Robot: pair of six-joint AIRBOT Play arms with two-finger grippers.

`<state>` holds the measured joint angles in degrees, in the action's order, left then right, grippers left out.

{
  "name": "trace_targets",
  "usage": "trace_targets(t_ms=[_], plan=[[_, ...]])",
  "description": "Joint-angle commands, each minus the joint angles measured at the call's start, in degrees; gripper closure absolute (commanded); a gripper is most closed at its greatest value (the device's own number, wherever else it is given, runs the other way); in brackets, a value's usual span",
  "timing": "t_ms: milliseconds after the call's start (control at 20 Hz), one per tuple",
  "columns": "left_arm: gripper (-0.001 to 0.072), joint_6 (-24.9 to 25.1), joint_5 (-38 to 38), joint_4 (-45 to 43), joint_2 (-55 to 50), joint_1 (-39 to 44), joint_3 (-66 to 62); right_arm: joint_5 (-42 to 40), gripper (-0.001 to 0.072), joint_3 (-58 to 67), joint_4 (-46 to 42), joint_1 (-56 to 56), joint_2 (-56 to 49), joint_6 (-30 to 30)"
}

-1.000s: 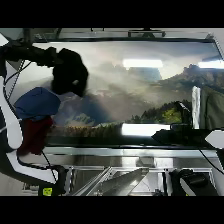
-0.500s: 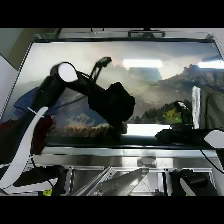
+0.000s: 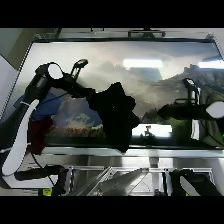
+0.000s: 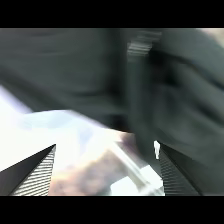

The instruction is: Fold the shirts.

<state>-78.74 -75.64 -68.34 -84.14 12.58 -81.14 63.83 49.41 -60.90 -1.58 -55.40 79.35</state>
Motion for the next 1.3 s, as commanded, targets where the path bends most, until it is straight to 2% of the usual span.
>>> trace_targets(t_ms=[0, 100, 250, 500, 650, 700, 750, 800, 850, 1050, 1250], plan=[[-0.0002, 6.3, 2.3, 6.6, -7.5, -9.5, 0.8, -5.4, 0.0185, 4.7, 18.0, 1.4, -17.5, -15.1], [-0.0001, 10.9, 3.8, 14.3, -12.8, -12.2, 0.8, -4.8, 0.0189, 8.1, 25.5, 0.0, -27.8, -20.5], [-0.0002, 14.9, 4.9, 21.5, -20.1, -13.5, -0.2, -2.6, 0.019, 13.0, 33.5, -4.5, -38.0, -29.1], [0.0017, 15.2, 0.8, 21.9, -29.8, -10.4, -8.7, -2.4, 0.0185, 17.9, 33.6, -11.6, -44.2, -31.4], [0.0156, 14.5, -2.7, 21.9, -33.4, -8.2, -13.6, -2.3, 0.0195, 18.0, 33.6, -13.2, -45.4, -31.4], [0.0185, 14.0, -3.7, 21.9, -33.9, -7.7, -14.8, -1.9, 0.0314, 18.0, 33.7, -13.2, -45.4, -31.4], [0.0389, 13.8, -4.7, 21.9, -34.0, -7.6, -15.7, -1.3, 0.0477, 18.1, 33.7, -13.2, -45.2, -31.5], [0.0617, 13.8, -5.9, 22.0, -34.0, -7.6, -16.4, -0.2, 0.0606, 18.3, 33.7, -13.1, -45.0, -32.5], [0.0705, 13.6, -7.4, 22.0, -34.0, -7.6, -17.4, 1.5, 0.0686, 18.7, 33.7, -12.9, -44.7, -33.4], [0.0708, 11.5, -12.3, 22.6, -30.0, -8.6, -22.8, 9.9, 0.0686, 22.0, 33.9, -8.0, -39.3, -31.4], [0.0707, 8.6, -13.4, 23.4, -17.6, -11.3, -29.0, 14.6, 0.0686, 27.6, 34.1, 3.8, -25.7, -26.5]])
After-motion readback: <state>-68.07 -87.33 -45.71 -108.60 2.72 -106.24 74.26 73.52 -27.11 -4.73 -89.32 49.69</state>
